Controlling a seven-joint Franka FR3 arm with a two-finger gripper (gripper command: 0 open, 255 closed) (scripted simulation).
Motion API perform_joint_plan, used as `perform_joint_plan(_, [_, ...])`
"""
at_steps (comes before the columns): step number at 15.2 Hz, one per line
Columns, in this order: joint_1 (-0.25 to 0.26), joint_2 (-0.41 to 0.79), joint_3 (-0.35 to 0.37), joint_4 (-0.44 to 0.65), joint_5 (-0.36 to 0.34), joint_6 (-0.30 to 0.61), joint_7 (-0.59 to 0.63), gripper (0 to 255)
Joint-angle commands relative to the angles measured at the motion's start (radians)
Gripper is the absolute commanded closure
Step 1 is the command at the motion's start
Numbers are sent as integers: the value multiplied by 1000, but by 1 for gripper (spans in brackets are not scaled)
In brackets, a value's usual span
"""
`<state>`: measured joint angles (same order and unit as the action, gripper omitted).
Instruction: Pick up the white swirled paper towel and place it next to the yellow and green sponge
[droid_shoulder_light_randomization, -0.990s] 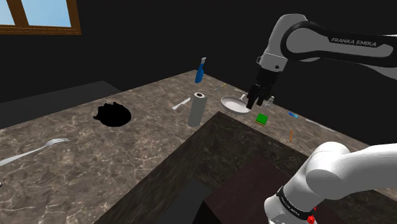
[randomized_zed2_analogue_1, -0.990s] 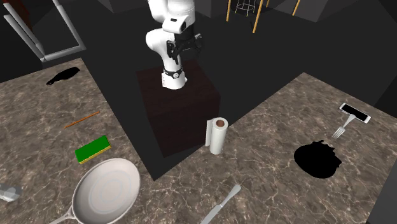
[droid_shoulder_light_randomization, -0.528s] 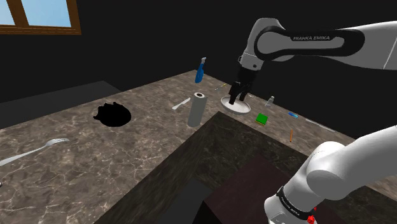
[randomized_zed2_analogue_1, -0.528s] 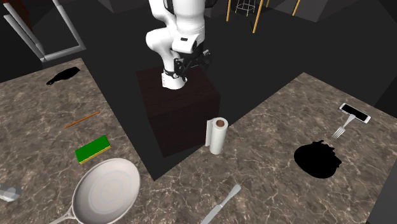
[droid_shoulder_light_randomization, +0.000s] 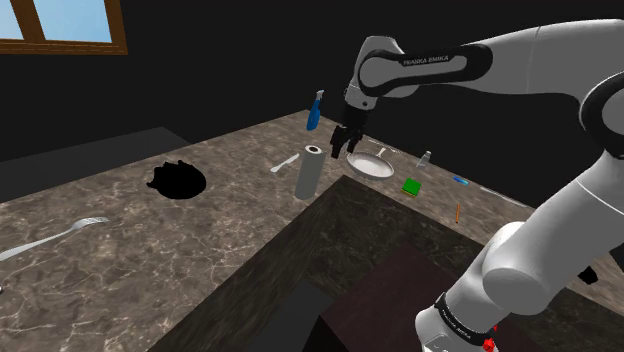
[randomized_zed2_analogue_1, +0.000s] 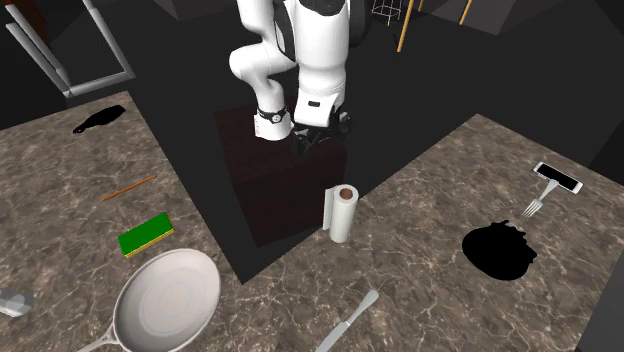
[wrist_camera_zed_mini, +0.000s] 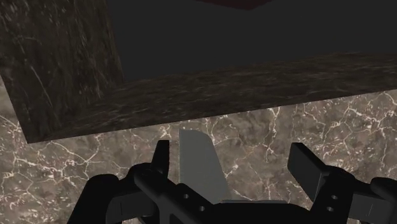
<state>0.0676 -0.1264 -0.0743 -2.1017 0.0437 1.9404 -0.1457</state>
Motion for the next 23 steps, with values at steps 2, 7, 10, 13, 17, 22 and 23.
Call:
perform_joint_plan(2, [5, 119, 2, 103, 7, 25, -23, 0])
perform_joint_plan(7, [8, 274, 7, 244, 15, 49, -50, 0])
perform_joint_plan(10, [9, 285, 8, 218, 17, 87, -51, 0])
perform_joint_plan(13, [10, 298, 9, 193, 19, 124, -53, 0])
perform_joint_plan(17, [10, 300, 9, 189, 19, 131, -53, 0])
perform_joint_plan(22, [10, 300, 9, 189, 19, 131, -53, 0])
perform_joint_plan(23, [10, 300, 9, 189, 19, 131, -53, 255])
